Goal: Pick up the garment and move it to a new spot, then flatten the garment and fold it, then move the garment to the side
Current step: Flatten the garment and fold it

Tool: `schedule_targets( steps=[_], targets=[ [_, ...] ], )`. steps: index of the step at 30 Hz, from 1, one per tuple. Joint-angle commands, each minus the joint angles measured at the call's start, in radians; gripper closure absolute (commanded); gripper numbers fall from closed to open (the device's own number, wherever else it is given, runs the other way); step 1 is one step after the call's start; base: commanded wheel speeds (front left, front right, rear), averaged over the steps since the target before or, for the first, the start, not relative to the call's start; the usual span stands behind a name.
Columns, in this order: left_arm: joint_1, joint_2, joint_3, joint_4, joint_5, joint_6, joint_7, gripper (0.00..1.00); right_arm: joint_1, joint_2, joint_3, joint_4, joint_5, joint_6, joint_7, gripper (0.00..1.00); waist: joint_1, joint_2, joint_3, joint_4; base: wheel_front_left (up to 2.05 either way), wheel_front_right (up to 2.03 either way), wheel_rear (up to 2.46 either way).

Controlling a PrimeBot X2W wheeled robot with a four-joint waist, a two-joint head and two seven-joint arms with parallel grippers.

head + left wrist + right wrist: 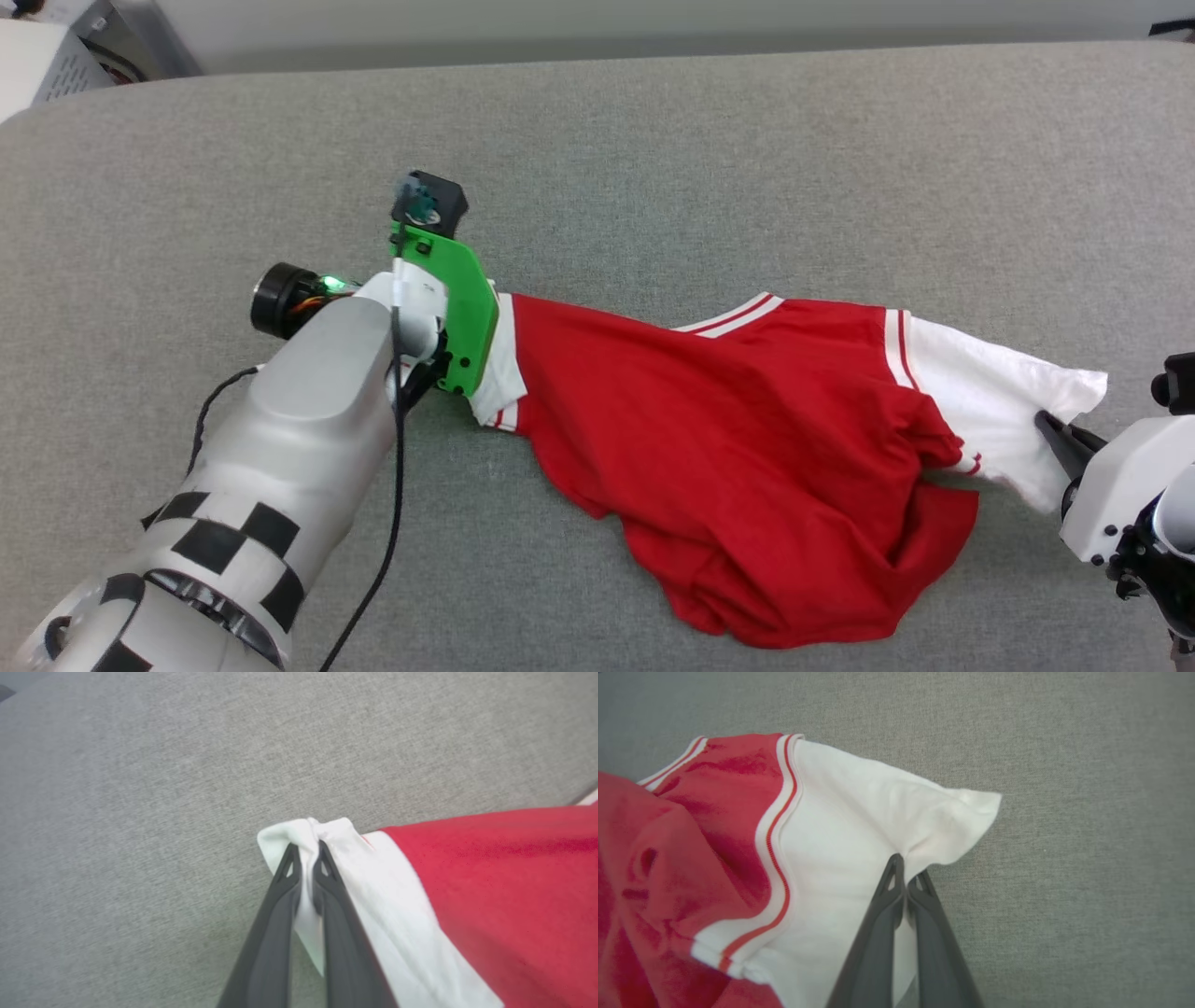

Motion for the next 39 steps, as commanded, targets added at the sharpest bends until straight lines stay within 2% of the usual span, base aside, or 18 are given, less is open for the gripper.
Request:
schedule_targets(
  steps=[1, 6, 10, 18, 23, 32, 39],
  targets=[
    [-0.005, 0.031, 0.028, 0.0, -0.017, 0.01, -0.066, 1.0, -0.011, -0.005, -0.011, -0.008, -0.022, -0.001, -0.025, 1.0, -0.0001, 0.0, -0.054, 0.025, 0.0, 0.0, 0.0],
    [-0.044, 0.077, 0.078, -0.016, -0.044, 0.004, -0.162, 1.0, -0.093, -0.021, -0.017, 0.028, -0.053, -0.001, -0.058, 1.0, -0.0001, 0.0, -0.097, 0.031, 0.0, 0.0, 0.0],
    [-0.091, 0.113, 0.095, -0.021, -0.049, -0.005, -0.2, 1.0, -0.225, -0.052, 0.018, 0.115, -0.056, -0.001, -0.085, 1.0, -0.0001, 0.0, -0.106, 0.03, 0.0, 0.0, 0.0],
    [-0.266, 0.162, 0.119, -0.018, -0.037, -0.018, -0.277, 1.0, -0.608, -0.101, 0.105, 0.326, -0.051, -0.001, -0.159, 1.0, -0.0001, 0.0, -0.027, 0.022, 0.0, 0.0, 0.0],
    [-0.422, 0.186, 0.12, -0.018, 0.009, 0.003, -0.368, 1.0, -0.884, -0.117, 0.13, 0.451, -0.082, -0.001, -0.235, 1.0, -0.0001, 0.0, 0.05, 0.014, 0.0, 0.0, 0.0],
    [-0.653, 0.216, 0.136, -0.013, 0.058, 0.039, -0.505, 1.0, -1.288, -0.099, 0.168, 0.629, -0.158, -0.001, -0.411, 1.0, -0.0001, 0.0, 0.172, -0.009, 0.0, 0.0, 0.0],
    [-0.719, 0.207, 0.152, 0.007, 0.054, 0.039, -0.537, 1.0, -1.451, -0.063, 0.213, 0.759, -0.158, -0.001, -0.502, 1.0, -0.0001, 0.0, 0.247, -0.023, 0.0, 0.0, 0.0]
  ],
)
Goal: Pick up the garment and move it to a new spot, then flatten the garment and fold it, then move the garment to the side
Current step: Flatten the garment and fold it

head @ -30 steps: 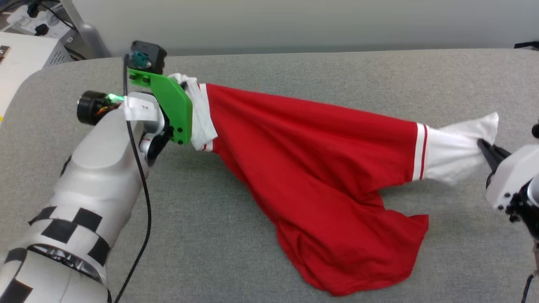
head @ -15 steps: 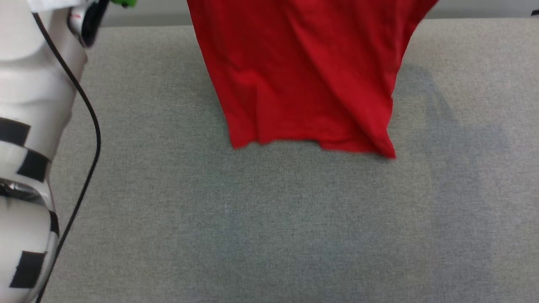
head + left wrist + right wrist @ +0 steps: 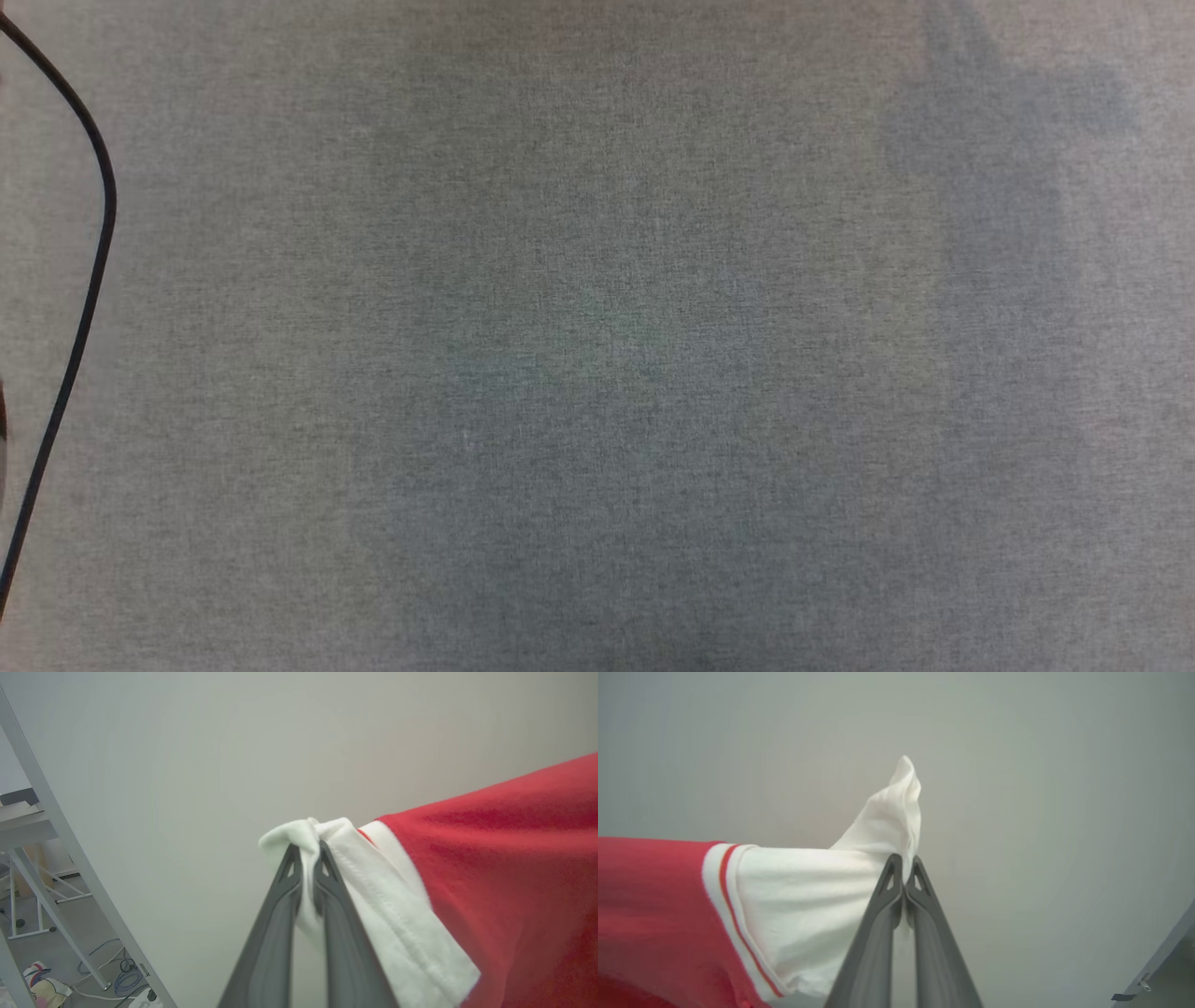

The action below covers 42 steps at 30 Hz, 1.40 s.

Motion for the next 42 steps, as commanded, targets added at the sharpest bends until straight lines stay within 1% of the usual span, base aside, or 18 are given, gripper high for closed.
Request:
schedule_targets(
  steps=[1, 4, 7, 12, 16, 20, 23, 27, 33, 38, 42],
  targets=[
    [-0.009, 0.006, 0.003, 0.018, -0.007, 0.005, -0.005, 1.0, -0.01, 0.005, 0.017, 0.025, 0.006, -0.002, -0.011, 1.0, -0.0002, 0.0, 0.053, -0.016, 0.0, 0.0, 0.0],
    [0.009, -0.012, 0.009, 0.034, -0.021, -0.004, -0.012, 1.0, -0.014, 0.022, 0.058, 0.064, 0.03, -0.002, -0.028, 1.0, -0.0002, 0.0, 0.074, -0.015, 0.0, 0.0, 0.0],
    [0.049, -0.038, 0.018, 0.054, -0.043, -0.021, -0.016, 1.0, 0.008, 0.037, 0.119, 0.094, 0.07, -0.002, -0.036, 1.0, -0.0002, 0.0, 0.093, -0.011, 0.0, 0.0, 0.0],
    [0.146, -0.072, 0.043, 0.068, -0.091, -0.051, -0.023, 1.0, 0.098, 0.046, 0.216, 0.098, 0.175, -0.002, -0.048, 1.0, -0.0002, 0.0, 0.102, -0.004, 0.0, 0.0, 0.0],
    [0.277, -0.089, 0.065, 0.042, -0.123, -0.07, -0.025, 1.0, 0.237, 0.017, 0.297, 0.051, 0.271, -0.002, -0.065, 1.0, -0.0002, 0.0, 0.076, 0.011, 0.0, 0.0, 0.0],
    [0.449, -0.079, 0.102, -0.043, -0.128, -0.077, -0.026, 1.0, 0.407, -0.035, 0.356, -0.021, 0.359, -0.002, -0.088, 1.0, -0.0002, 0.0, 0.03, 0.024, 0.0, 0.0, 0.0],
    [0.603, -0.068, 0.128, -0.125, -0.111, -0.077, -0.026, 1.0, 0.548, -0.068, 0.375, -0.088, 0.428, -0.002, -0.113, 1.0, -0.0002, 0.0, -0.019, 0.031, 0.0, 0.0, 0.0],
    [0.792, -0.05, 0.161, -0.247, -0.076, -0.057, -0.026, 1.0, 0.72, -0.115, 0.373, -0.161, 0.484, -0.002, -0.14, 1.0, -0.0002, 0.0, -0.087, 0.04, 0.0, 0.0, 0.0],
    [1.064, -0.017, 0.192, -0.421, -0.031, -0.011, -0.026, 1.0, 0.957, -0.157, 0.329, -0.247, 0.527, -0.002, -0.154, 1.0, -0.0002, 0.0, -0.205, 0.049, 0.0, 0.0, 0.0],
    [1.274, -0.005, 0.196, -0.539, -0.034, 0.034, -0.026, 1.0, 1.169, -0.161, 0.259, -0.31, 0.537, -0.002, -0.141, 1.0, -0.0002, 0.0, -0.296, 0.056, 0.0, 0.0, 0.0],
    [1.416, 0.011, 0.192, -0.617, -0.05, 0.073, -0.02, 1.0, 1.331, -0.139, 0.191, -0.361, 0.53, -0.002, -0.106, 1.0, -0.0002, 0.0, -0.351, 0.055, 0.0, 0.0, 0.0]
  ],
)
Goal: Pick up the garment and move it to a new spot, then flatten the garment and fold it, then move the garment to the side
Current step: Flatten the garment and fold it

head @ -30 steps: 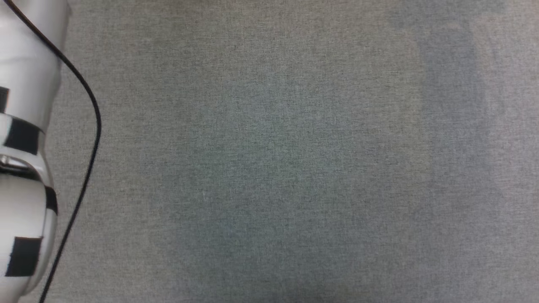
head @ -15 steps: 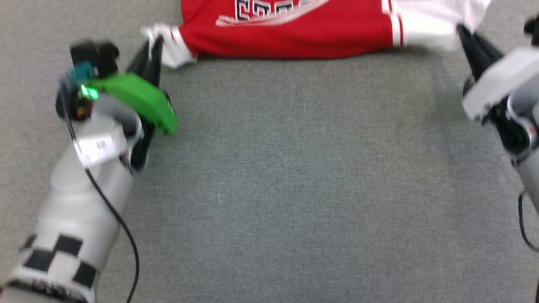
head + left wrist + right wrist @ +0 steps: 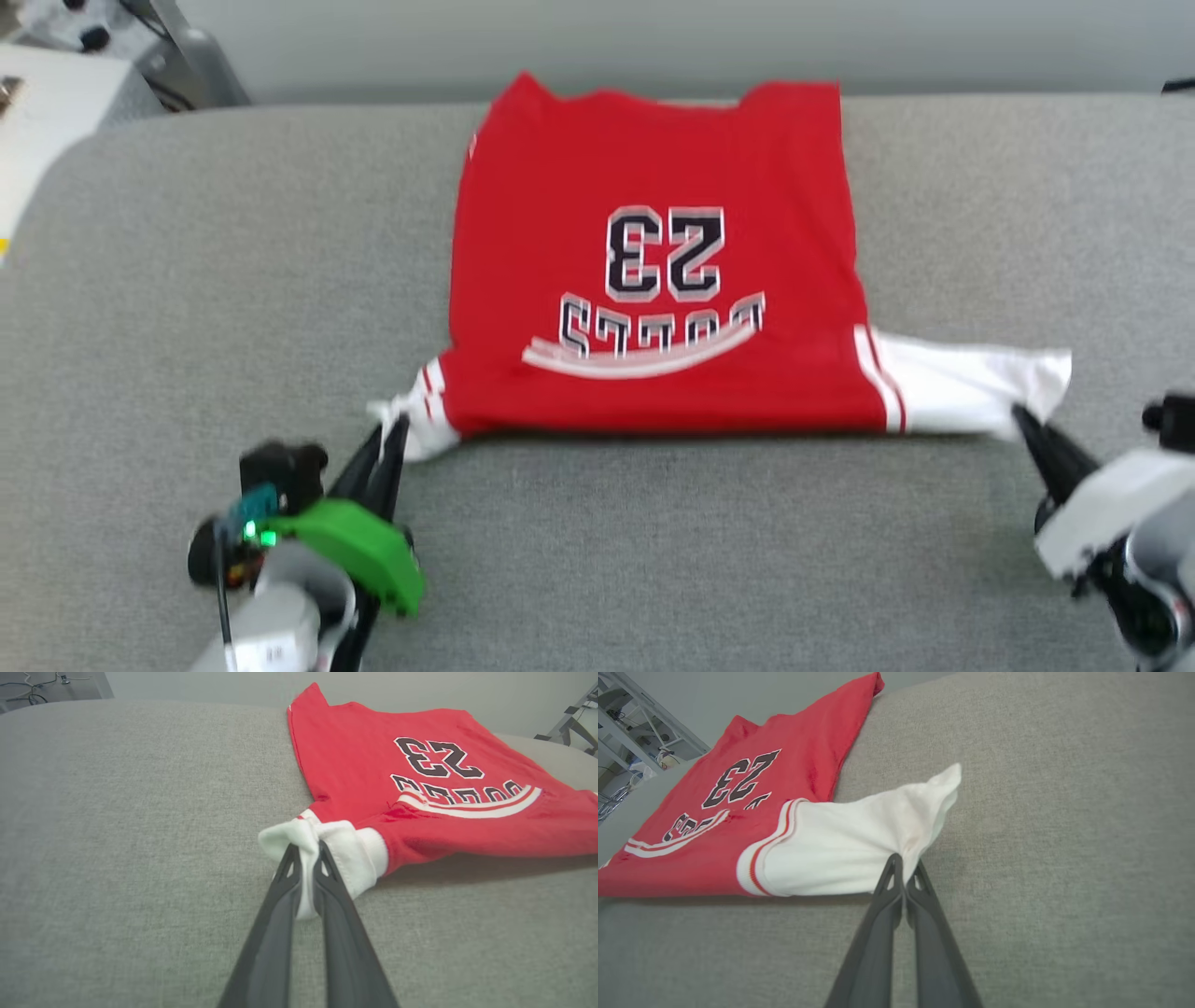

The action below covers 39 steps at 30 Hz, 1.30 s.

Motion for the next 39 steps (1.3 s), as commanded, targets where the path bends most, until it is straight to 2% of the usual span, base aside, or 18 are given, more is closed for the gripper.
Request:
schedule_targets(
  steps=[1, 5, 12, 16, 21, 22, 23, 24, 33, 39],
  targets=[
    [0.046, 0.021, 0.004, -0.019, -0.005, 0.022, -0.001, 1.0, 0.049, 0.003, -0.027, -0.015, -0.012, -0.001, 0.01, 1.0, 0.0002, 0.0, -0.086, 0.008, 0.0, 0.0, 0.0],
    [0.169, 0.035, 0.003, -0.101, -0.026, 0.061, 0.015, 1.0, 0.196, 0.039, -0.113, -0.071, -0.064, -0.001, 0.051, 1.0, 0.0002, 0.0, -0.116, 0.007, 0.0, 0.0, 0.0],
    [0.337, 0.04, -0.011, -0.221, -0.062, 0.128, 0.068, 1.0, 0.435, 0.165, -0.272, -0.204, -0.197, -0.001, 0.192, 1.0, 0.0002, 0.0, -0.162, 0.009, 0.0, 0.0, 0.0],
    [0.406, 0.04, -0.02, -0.26, -0.087, 0.147, 0.097, 1.0, 0.531, 0.253, -0.344, -0.273, -0.272, -0.001, 0.283, 1.0, 0.0002, 0.0, -0.186, 0.011, 0.0, 0.0, 0.0],
    [0.418, 0.038, -0.03, -0.296, -0.087, 0.156, 0.106, 1.0, 0.572, 0.325, -0.384, -0.339, -0.351, -0.001, 0.362, 1.0, 0.0002, 0.0, -0.188, 0.024, 0.0, 0.0, 0.0],
    [0.411, 0.039, -0.033, -0.301, -0.081, 0.156, 0.105, 1.0, 0.571, 0.334, -0.387, -0.351, -0.366, -0.001, 0.369, 0.67, 0.0002, 0.0, -0.185, 0.027, 0.0, 0.0, 0.0],
    [0.404, 0.037, -0.034, -0.306, -0.077, 0.157, 0.101, 1.0, 0.567, 0.341, -0.391, -0.361, -0.373, -0.001, 0.372, 0.59, 0.0002, 0.0, -0.184, 0.03, 0.0, 0.0, 0.0],
    [0.396, 0.034, -0.037, -0.31, -0.073, 0.155, 0.1, 1.0, 0.559, 0.346, -0.396, -0.374, -0.383, -0.001, 0.368, 0.0, 0.0002, 0.0, -0.181, 0.034, 0.0, 0.0, 0.0],
    [0.317, 0.015, -0.056, -0.35, -0.021, 0.163, 0.073, 1.0, 0.395, 0.366, -0.478, -0.438, -0.427, -0.001, 0.254, 0.0, 0.0002, 0.0, -0.132, 0.076, 0.0, 0.0, 0.0],
    [0.253, -0.013, -0.069, -0.387, 0.012, 0.166, 0.055, 1.0, 0.144, 0.311, -0.521, -0.306, -0.432, -0.001, 0.283, 0.0, 0.0002, 0.0, -0.054, 0.123, 0.0, 0.0, 0.0]
  ],
)
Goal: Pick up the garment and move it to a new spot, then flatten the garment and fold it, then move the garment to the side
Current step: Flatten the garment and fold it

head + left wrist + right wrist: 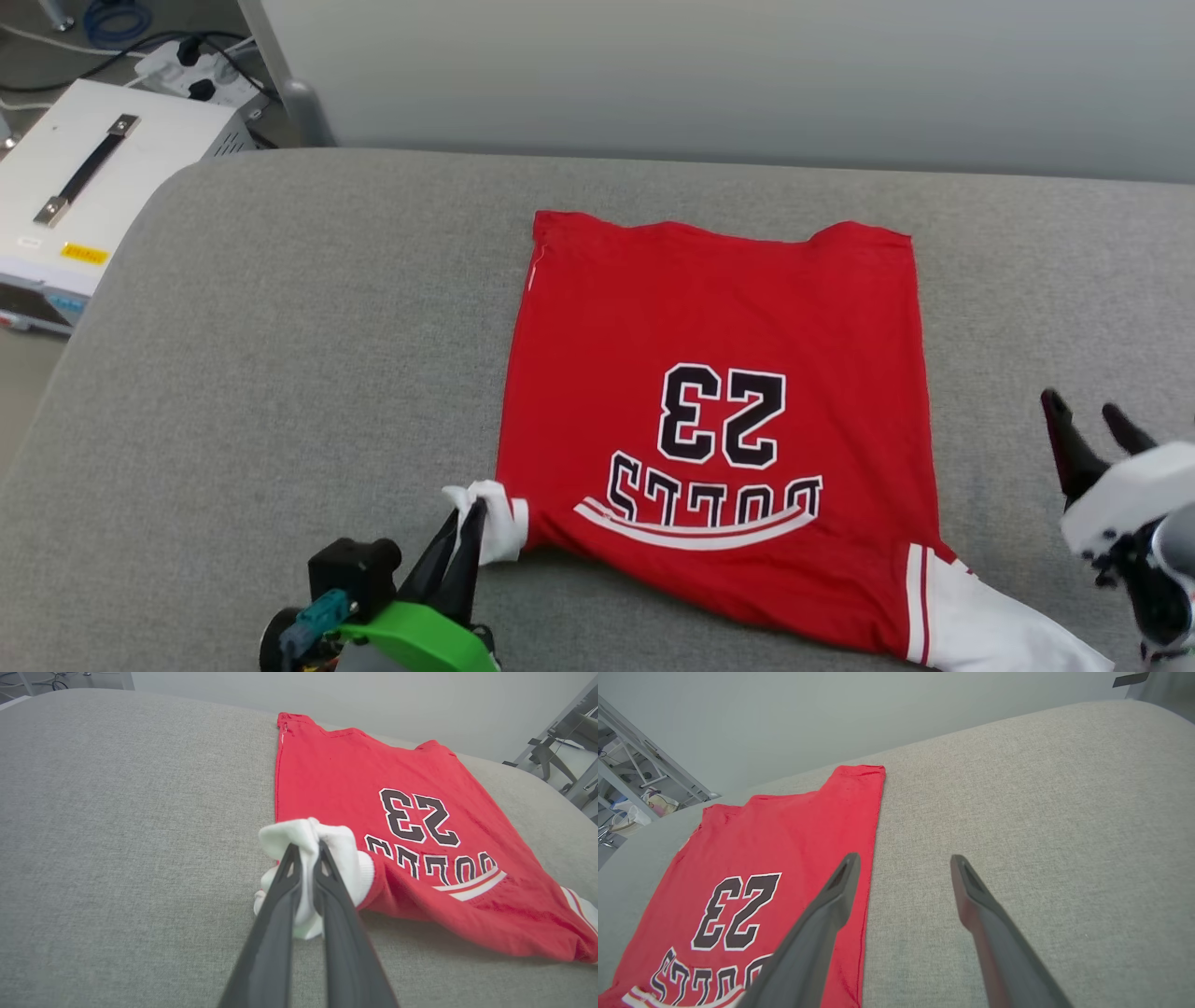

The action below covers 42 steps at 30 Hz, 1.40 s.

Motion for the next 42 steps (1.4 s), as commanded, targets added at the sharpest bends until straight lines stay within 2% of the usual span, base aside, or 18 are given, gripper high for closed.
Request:
schedule_targets(
  steps=[1, 5, 10, 15, 20, 25, 30, 31, 32, 33, 36, 42],
  targets=[
    [-0.034, -0.012, -0.007, -0.012, 0.014, 0.002, -0.008, 1.0, -0.068, -0.024, -0.006, 0.038, 0.003, -0.001, 0.017, 0.0, 0.0001, 0.0, 0.063, 0.049, 0.0, 0.0, 0.0],
    [-0.09, -0.04, -0.023, -0.033, 0.042, -0.005, -0.021, 1.0, -0.253, -0.093, -0.003, 0.181, 0.02, -0.001, 0.106, 0.0, 0.0001, 0.0, 0.134, 0.101, 0.0, 0.0, 0.0],
    [-0.168, -0.083, -0.04, -0.04, 0.068, -0.028, -0.038, 1.0, -0.47, -0.18, 0.014, 0.368, 0.039, -0.001, 0.272, 0.0, 0.0001, 0.0, 0.224, 0.174, 0.0, 0.0, 0.0],
    [-0.226, -0.113, -0.051, -0.043, 0.089, -0.051, -0.05, 1.0, -0.641, -0.233, 0.056, 0.482, 0.025, -0.001, 0.382, 0.0, 0.0001, 0.0, 0.302, 0.222, 0.0, 0.0, 0.0],
    [-0.254, -0.138, -0.061, -0.034, 0.097, -0.072, -0.057, 1.0, -0.765, -0.255, 0.081, 0.581, 0.009, -0.001, 0.431, 0.0, 0.0001, 0.0, 0.351, 0.25, 0.0, 0.0, 0.0],
    [-0.265, -0.153, -0.063, -0.027, 0.104, -0.081, -0.061, 1.0, -0.819, -0.264, 0.128, 0.658, -0.014, -0.001, 0.469, 0.0, 0.0001, 0.0, 0.381, 0.256, 0.0, 0.0, 0.0],
    [-0.269, -0.158, -0.058, -0.022, 0.11, -0.085, -0.064, 1.0, -0.804, -0.246, 0.164, 0.755, 0.004, -0.001, 0.599, 0.0, 0.0001, 0.0, 0.391, 0.247, 0.0, 0.0, 0.0],
    [-0.27, -0.158, -0.057, -0.021, 0.111, -0.086, -0.064, 1.0, -0.803, -0.243, 0.168, 0.769, 0.011, -0.001, 0.627, 0.23, 0.0001, 0.0, 0.392, 0.245, 0.0, 0.0, 0.0],
    [-0.271, -0.159, -0.056, -0.02, 0.111, -0.087, -0.065, 1.0, -0.802, -0.241, 0.172, 0.778, 0.015, -0.001, 0.648, 0.82, 0.0001, 0.0, 0.392, 0.244, 0.0, 0.0, 0.0],
    [-0.272, -0.16, -0.056, -0.019, 0.112, -0.088, -0.065, 1.0, -0.802, -0.241, 0.177, 0.784, 0.017, -0.001, 0.666, 1.0, 0.0001, 0.0, 0.391, 0.244, 0.0, 0.0, 0.0],
    [-0.273, -0.162, -0.055, -0.013, 0.113, -0.091, -0.065, 1.0, -0.806, -0.241, 0.19, 0.783, 0.026, -0.001, 0.701, 1.0, 0.0001, 0.0, 0.385, 0.242, 0.0, 0.0, 0.0],
    [-0.264, -0.165, -0.054, 0.006, 0.105, -0.096, -0.066, 1.0, -0.819, -0.273, 0.192, 0.764, 0.019, -0.001, 0.694, 1.0, 0.0001, 0.0, 0.35, 0.242, 0.0, 0.0, 0.0]
  ],
)
